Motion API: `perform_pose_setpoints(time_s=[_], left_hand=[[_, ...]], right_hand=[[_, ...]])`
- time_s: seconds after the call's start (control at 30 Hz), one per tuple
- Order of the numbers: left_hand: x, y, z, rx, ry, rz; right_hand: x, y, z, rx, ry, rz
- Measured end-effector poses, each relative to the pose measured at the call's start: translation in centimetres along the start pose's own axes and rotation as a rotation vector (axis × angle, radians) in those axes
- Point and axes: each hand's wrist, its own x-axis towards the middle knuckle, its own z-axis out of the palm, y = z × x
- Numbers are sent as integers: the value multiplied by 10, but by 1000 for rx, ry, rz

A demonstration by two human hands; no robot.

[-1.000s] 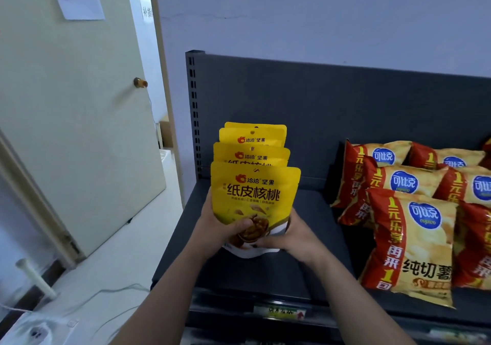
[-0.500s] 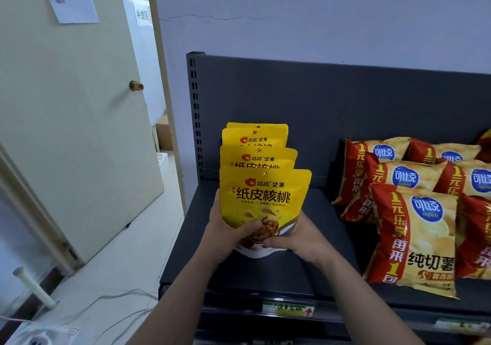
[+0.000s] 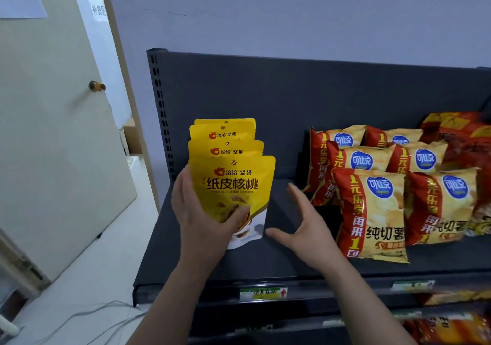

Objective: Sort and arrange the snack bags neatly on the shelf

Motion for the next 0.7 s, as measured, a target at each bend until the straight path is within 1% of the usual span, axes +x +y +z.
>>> perform_pose_setpoints(time_s=[0.1, 0.2, 0.3, 0.43, 0.5, 0.57, 0.63, 0.7], left_hand=[[-6, 28, 14, 67, 92, 162], [-10, 48, 33, 183, 209, 338], [-13, 59, 54, 298, 263, 373], [-20, 51, 82, 395, 308, 250], [-23, 42, 88, 406, 351, 143], [-28, 31, 89, 369, 387, 4], [-37, 17, 85, 321, 385, -147], [-46, 4, 76, 277, 349, -250]], right_hand=[[-16, 5, -26, -85, 196, -76], [-24, 18, -54, -120, 367, -109], [-28, 32, -82, -94, 452, -109], [-28, 51, -112, -116, 463, -116], [-28, 56, -116, -150, 470, -172], [-25, 57, -110, -172, 451, -242], [-20, 53, -94, -162, 337, -266], [-13, 47, -69, -135, 144, -237]])
